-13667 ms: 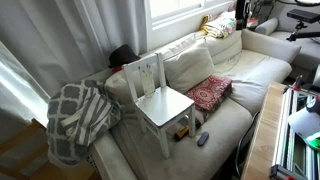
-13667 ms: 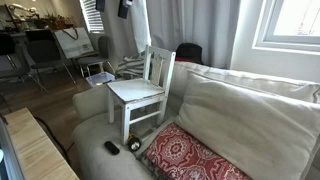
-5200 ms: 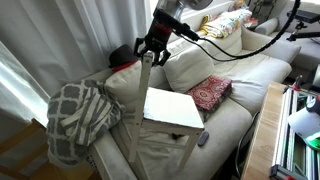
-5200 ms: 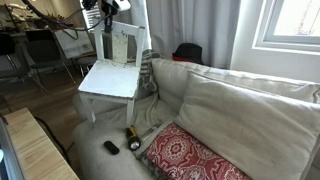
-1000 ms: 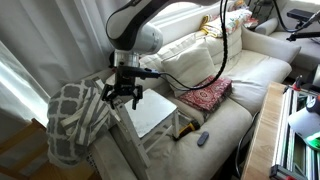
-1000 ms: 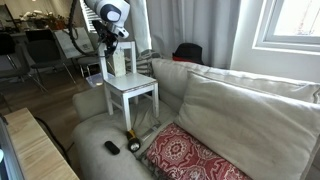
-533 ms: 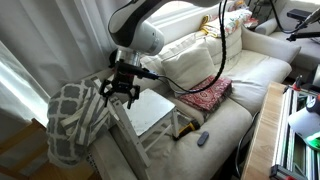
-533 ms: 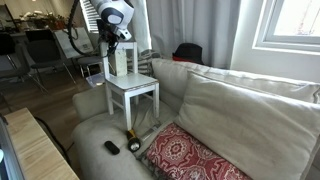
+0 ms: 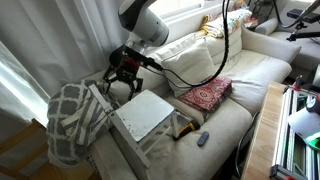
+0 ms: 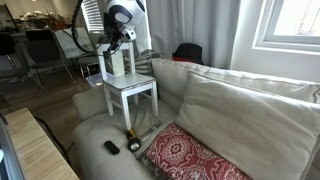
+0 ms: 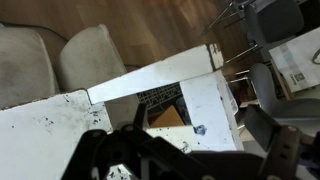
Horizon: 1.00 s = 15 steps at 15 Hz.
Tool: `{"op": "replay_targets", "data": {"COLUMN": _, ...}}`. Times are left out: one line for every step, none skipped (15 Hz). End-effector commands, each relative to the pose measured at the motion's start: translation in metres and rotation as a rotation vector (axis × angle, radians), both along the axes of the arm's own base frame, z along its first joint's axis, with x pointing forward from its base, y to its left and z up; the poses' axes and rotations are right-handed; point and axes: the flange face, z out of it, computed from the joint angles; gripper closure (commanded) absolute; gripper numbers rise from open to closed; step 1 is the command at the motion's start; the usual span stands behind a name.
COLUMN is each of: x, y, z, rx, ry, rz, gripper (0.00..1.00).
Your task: Turn the chair then put the pillow on the chair
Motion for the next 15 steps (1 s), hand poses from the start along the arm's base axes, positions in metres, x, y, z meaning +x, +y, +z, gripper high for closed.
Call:
{"op": "replay_targets", "data": {"x": 0.001, "y": -0.025, "z": 0.019, "rx": 0.015, "ry": -0.005, "rz": -0.017, "gripper": 0.0}}
{"op": "replay_targets", "data": {"x": 0.003, "y": -0.032, "z": 0.025, "rx": 0.0, "ry": -0.016, "rz": -0.032, "gripper": 0.0}}
{"op": "replay_targets", "data": {"x": 0.006, "y": -0.041, "z": 0.031, "rx": -0.013, "ry": -0.028, "rz": -0.052, "gripper": 0.0}}
{"op": "replay_targets", "data": {"x": 0.009, "y": -0.05, "z": 0.039, "rx": -0.03, "ry": -0.043, "rz": -0.069, "gripper": 0.0}}
{"op": "replay_targets", "data": {"x": 0.012, "y": -0.063, "z": 0.047, "rx": -0.055, "ry": -0.054, "rz": -0.105, "gripper": 0.0}}
{"op": "replay_targets", "data": {"x": 0.015, "y": -0.077, "z": 0.055, "rx": -0.088, "ry": -0.067, "rz": -0.148, "gripper": 0.0}}
{"op": "replay_targets", "data": {"x": 0.019, "y": -0.095, "z": 0.062, "rx": -0.133, "ry": -0.082, "rz": -0.205, "gripper": 0.0}}
{"op": "replay_targets", "data": {"x": 0.023, "y": -0.112, "z": 0.069, "rx": -0.159, "ry": -0.094, "rz": -0.247, "gripper": 0.0}}
{"op": "replay_targets", "data": {"x": 0.027, "y": -0.133, "z": 0.073, "rx": -0.19, "ry": -0.107, "rz": -0.292, "gripper": 0.0}}
{"op": "replay_targets", "data": {"x": 0.03, "y": -0.154, "z": 0.077, "rx": -0.221, "ry": -0.12, "rz": -0.337, "gripper": 0.0}}
{"op": "replay_targets", "data": {"x": 0.032, "y": -0.171, "z": 0.08, "rx": -0.253, "ry": -0.132, "rz": -0.383, "gripper": 0.0}}
{"op": "replay_targets", "data": {"x": 0.034, "y": -0.193, "z": 0.08, "rx": -0.281, "ry": -0.137, "rz": -0.432, "gripper": 0.0}}
{"op": "replay_targets", "data": {"x": 0.035, "y": -0.212, "z": 0.081, "rx": -0.314, "ry": -0.151, "rz": -0.477, "gripper": 0.0}}
{"op": "replay_targets", "data": {"x": 0.036, "y": -0.232, "z": 0.074, "rx": -0.351, "ry": -0.165, "rz": -0.52, "gripper": 0.0}}
{"op": "replay_targets", "data": {"x": 0.036, "y": -0.248, "z": 0.069, "rx": -0.385, "ry": -0.17, "rz": -0.567, "gripper": 0.0}}
